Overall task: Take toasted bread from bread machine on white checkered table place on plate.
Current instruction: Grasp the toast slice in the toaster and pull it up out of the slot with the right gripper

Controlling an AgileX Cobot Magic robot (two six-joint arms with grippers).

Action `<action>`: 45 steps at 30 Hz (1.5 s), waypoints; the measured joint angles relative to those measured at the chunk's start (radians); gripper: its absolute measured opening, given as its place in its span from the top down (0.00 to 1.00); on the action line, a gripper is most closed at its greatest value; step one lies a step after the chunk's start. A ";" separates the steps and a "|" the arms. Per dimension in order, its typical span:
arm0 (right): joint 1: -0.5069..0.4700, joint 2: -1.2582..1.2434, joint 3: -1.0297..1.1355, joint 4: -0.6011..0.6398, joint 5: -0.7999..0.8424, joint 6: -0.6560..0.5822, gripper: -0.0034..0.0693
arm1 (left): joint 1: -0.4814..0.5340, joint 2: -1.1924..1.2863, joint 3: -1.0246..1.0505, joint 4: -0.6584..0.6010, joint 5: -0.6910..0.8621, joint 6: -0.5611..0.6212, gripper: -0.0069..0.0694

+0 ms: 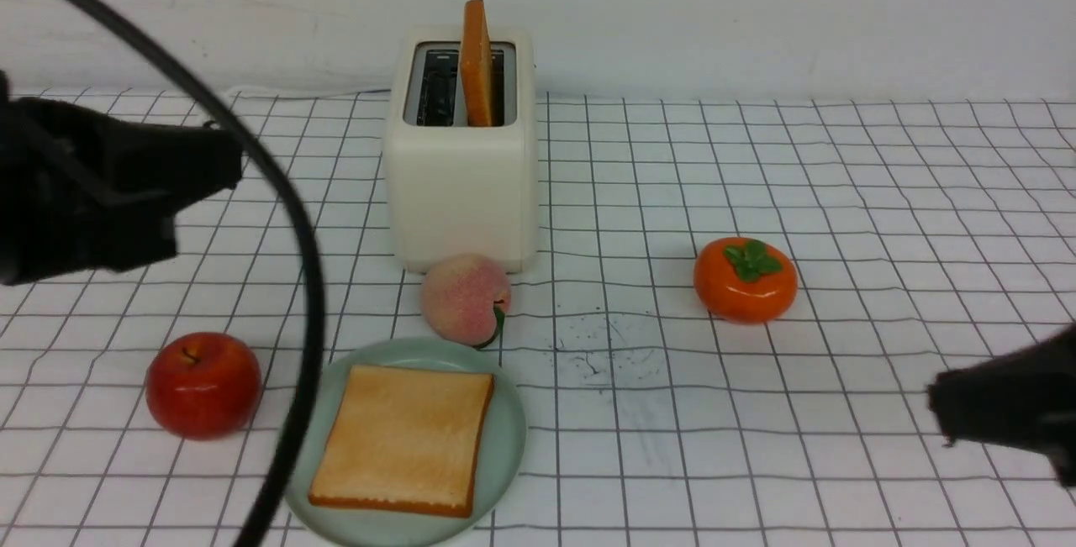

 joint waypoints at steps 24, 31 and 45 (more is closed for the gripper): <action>0.185 1.025 -0.914 -0.225 -0.467 0.022 0.47 | 0.000 -0.500 0.350 0.097 -0.140 -0.092 0.93; 0.168 1.202 -1.058 -0.394 -0.586 0.205 0.22 | 0.000 -0.500 0.350 0.097 -0.143 -0.092 0.93; 0.161 1.308 -1.068 -0.558 -0.784 0.293 0.62 | 0.000 -0.500 0.350 0.097 -0.137 -0.092 0.93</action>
